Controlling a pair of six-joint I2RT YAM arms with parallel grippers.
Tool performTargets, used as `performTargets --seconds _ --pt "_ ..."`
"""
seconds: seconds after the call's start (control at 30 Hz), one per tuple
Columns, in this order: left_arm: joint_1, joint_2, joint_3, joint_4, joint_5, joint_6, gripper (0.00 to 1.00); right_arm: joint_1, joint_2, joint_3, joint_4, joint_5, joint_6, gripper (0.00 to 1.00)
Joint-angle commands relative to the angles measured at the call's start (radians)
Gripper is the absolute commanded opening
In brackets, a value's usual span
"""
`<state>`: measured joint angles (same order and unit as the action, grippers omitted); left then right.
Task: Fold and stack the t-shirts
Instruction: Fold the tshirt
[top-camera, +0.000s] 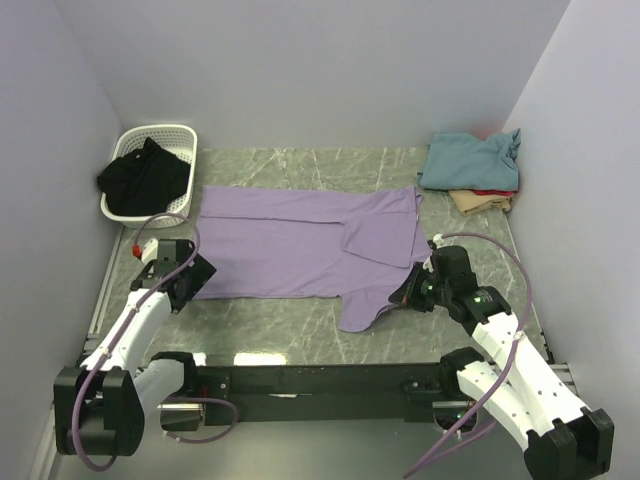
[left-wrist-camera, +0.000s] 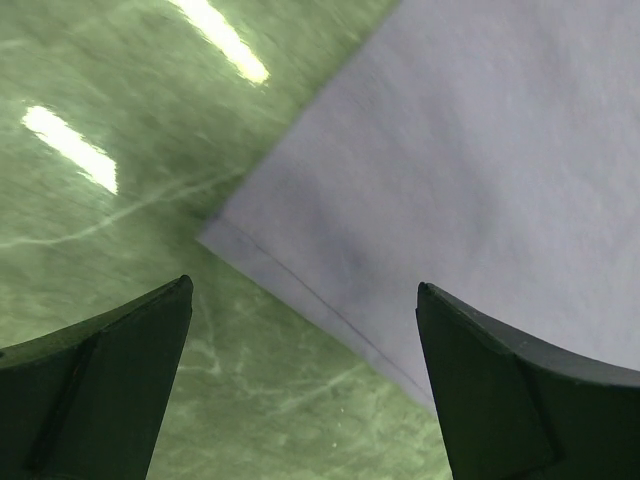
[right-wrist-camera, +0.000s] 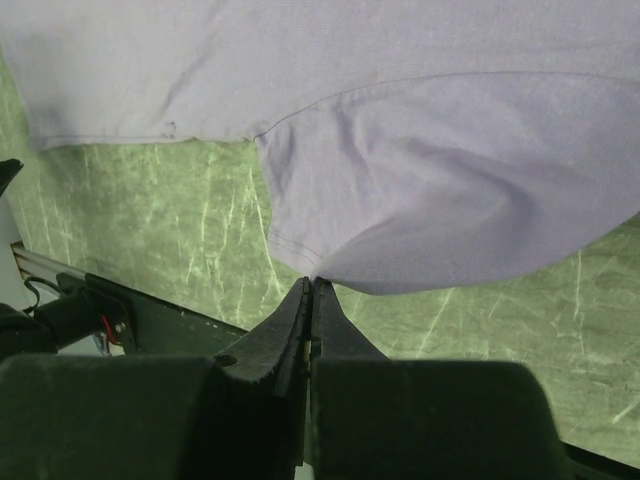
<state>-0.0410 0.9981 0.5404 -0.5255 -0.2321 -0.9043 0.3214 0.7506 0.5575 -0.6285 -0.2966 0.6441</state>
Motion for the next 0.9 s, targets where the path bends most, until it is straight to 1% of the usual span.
performTargets --seconds 0.0,0.03,0.07,0.1,0.13,0.27,0.37,0.5,0.53,0.57,0.6,0.63,0.67,0.7,0.77,0.8,0.87 --pt "0.039 -0.010 0.000 0.018 -0.003 -0.002 1.00 0.005 0.001 0.053 0.026 0.013 -0.024 0.00" --pt "0.039 -0.006 0.000 0.022 0.008 0.004 0.99 0.005 0.003 0.053 0.026 0.011 -0.023 0.00" --pt "0.070 0.011 -0.002 0.025 0.014 0.005 0.99 0.005 0.004 0.053 0.029 0.011 -0.024 0.00" --pt "0.076 0.025 -0.003 0.033 0.023 0.011 0.99 0.005 0.004 0.055 0.027 0.011 -0.023 0.00" --pt "0.082 0.040 -0.005 0.041 0.061 0.022 0.99 0.005 0.004 0.055 0.029 0.011 -0.024 0.00" --pt "0.115 0.132 -0.023 0.079 0.141 0.028 1.00 0.005 0.007 0.056 0.029 0.014 -0.023 0.00" --pt "0.133 0.134 -0.054 0.104 0.168 0.019 0.99 0.004 0.009 0.059 0.027 0.017 -0.021 0.00" --pt "0.141 0.122 -0.062 0.116 0.157 0.021 0.98 0.002 0.012 0.055 0.032 0.016 -0.023 0.00" --pt "0.142 0.123 -0.062 0.119 0.158 0.022 0.81 0.002 0.013 0.055 0.030 0.016 -0.024 0.00" --pt "0.144 0.116 -0.065 0.122 0.160 0.022 0.71 0.002 0.015 0.055 0.032 0.016 -0.026 0.00" --pt "0.144 0.113 -0.065 0.119 0.155 0.016 0.64 0.002 0.016 0.056 0.033 0.016 -0.024 0.00" --pt "0.145 0.106 -0.068 0.119 0.155 0.013 0.61 0.002 0.016 0.058 0.032 0.019 -0.026 0.00" --pt "0.145 0.099 -0.069 0.117 0.155 0.012 0.56 0.004 0.018 0.059 0.030 0.019 -0.027 0.00" --pt "0.147 0.096 -0.069 0.116 0.157 0.010 0.43 0.002 0.018 0.059 0.030 0.020 -0.027 0.00" --pt "0.145 0.093 -0.069 0.114 0.157 0.007 0.30 0.002 0.018 0.059 0.027 0.022 -0.026 0.00" --pt "0.145 0.093 -0.069 0.114 0.157 0.007 0.15 0.002 0.018 0.061 0.026 0.022 -0.026 0.00" --pt "0.145 0.096 -0.069 0.113 0.162 0.005 0.05 0.001 0.016 0.062 0.016 0.034 -0.029 0.00"
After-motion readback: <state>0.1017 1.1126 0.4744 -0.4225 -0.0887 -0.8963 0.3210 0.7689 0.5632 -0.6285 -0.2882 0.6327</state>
